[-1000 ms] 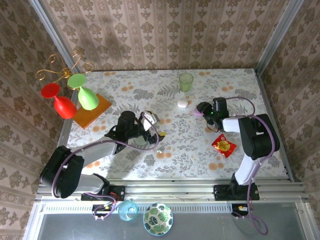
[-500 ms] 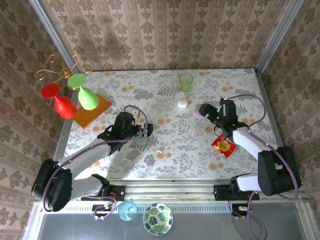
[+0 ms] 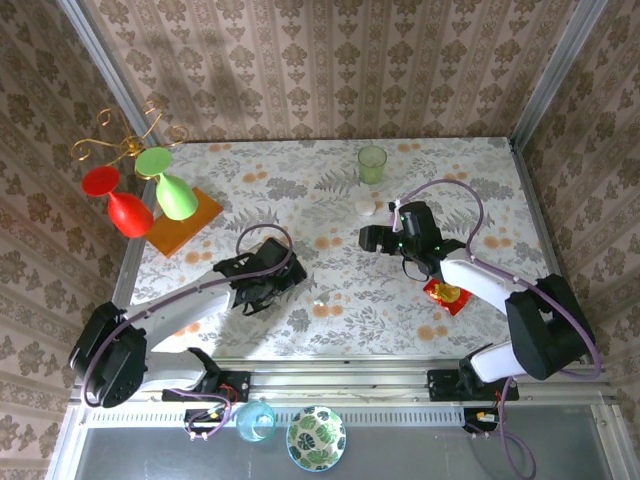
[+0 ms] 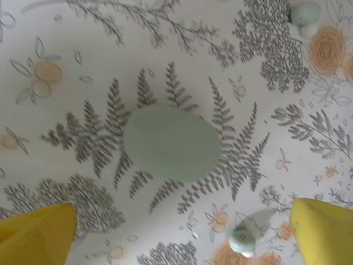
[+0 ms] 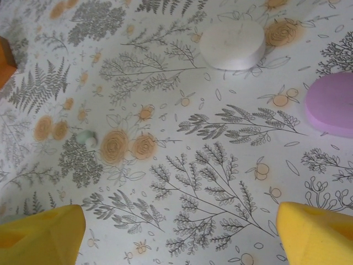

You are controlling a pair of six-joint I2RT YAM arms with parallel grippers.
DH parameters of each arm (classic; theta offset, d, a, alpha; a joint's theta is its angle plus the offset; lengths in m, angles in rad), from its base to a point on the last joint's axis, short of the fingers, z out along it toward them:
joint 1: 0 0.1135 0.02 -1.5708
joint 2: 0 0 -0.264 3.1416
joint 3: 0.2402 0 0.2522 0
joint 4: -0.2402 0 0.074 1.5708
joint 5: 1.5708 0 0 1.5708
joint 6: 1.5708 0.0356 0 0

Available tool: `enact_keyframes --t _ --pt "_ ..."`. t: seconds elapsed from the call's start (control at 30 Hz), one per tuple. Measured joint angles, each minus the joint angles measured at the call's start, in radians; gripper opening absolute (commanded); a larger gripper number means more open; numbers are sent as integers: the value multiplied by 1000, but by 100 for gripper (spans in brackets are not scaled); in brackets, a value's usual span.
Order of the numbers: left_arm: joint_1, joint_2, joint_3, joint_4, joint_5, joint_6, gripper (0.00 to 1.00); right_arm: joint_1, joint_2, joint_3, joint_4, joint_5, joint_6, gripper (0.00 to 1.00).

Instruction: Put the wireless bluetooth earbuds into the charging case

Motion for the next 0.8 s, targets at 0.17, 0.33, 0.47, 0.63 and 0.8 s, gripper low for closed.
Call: enact_keyframes --t 0.17,0.33,0.47,0.63,0.8 --pt "3 54 10 15 6 -49 99 0 0 0 0 0 -11 90" --pt "53 164 45 42 32 -39 98 -1 -44 -13 -10 10 -22 90" --pt "90 224 84 73 57 -7 96 -5 -89 -19 -25 24 -32 90" --pt "119 286 138 108 95 37 96 -8 -108 -35 -37 35 -40 90" --pt "126 352 192 138 142 73 95 -16 -113 -51 -50 38 -40 90"
